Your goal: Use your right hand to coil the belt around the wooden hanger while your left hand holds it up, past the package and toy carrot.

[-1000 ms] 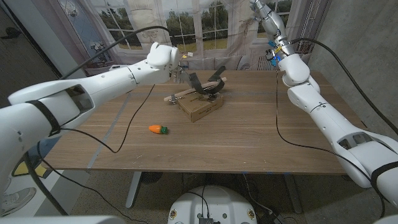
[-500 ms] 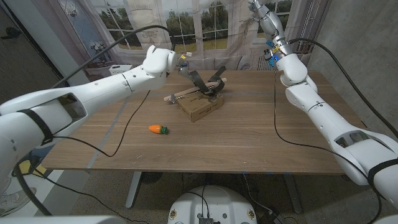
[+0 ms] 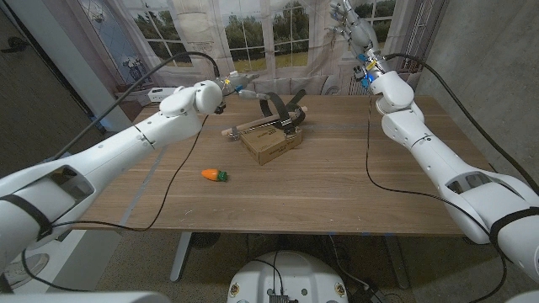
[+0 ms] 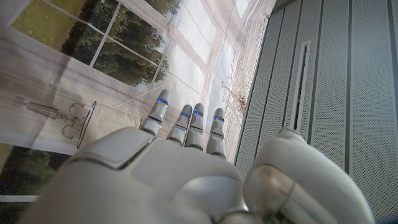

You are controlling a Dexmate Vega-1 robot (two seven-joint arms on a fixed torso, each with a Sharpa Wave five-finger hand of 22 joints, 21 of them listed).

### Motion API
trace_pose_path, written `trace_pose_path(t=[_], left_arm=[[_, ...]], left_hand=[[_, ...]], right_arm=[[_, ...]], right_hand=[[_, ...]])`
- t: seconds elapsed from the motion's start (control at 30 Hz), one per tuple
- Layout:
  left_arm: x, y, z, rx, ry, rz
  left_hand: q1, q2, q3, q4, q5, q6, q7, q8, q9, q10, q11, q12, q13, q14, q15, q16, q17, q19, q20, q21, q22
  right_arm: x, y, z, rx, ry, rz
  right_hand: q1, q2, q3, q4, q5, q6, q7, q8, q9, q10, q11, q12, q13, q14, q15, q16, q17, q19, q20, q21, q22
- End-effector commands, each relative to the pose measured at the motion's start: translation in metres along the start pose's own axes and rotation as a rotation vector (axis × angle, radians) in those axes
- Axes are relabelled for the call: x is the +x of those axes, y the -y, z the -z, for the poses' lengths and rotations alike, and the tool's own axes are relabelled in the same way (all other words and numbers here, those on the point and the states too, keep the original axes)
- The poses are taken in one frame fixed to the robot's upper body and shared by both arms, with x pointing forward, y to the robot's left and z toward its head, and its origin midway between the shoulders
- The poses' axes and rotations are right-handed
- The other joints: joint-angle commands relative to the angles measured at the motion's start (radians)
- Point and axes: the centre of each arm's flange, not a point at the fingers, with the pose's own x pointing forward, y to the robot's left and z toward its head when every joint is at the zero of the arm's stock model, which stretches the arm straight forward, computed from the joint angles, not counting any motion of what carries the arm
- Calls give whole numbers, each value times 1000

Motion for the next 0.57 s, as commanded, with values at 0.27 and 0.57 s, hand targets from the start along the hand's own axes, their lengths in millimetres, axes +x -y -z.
trace_pose_path(t=[0.27,0.57], left_arm=[[-28,-17,54,-646,347,-194],[-38,-3,80,-806,370,-232]], left_hand=[[-18,4,-11,10,-4,-129,-14,7,-1,-84,12,-4,-6,-23,9,3,-2,-174,1,-17,4],[-42,28,-21,27,-6,-88,-39,19,-5,-45,7,6,-19,-1,9,16,-11,-154,-1,-23,5]], right_arm=[[-19,-10,1,119,-56,61],[-12,-25,12,135,-65,78]], right_hand=[[-17,-4,-17,7,5,12,15,-9,5,6,12,0,-3,-3,-6,-2,-9,12,-11,-12,3],[-24,-3,-21,9,5,16,15,-13,6,9,10,1,-5,1,-10,0,-18,18,-12,-17,3]])
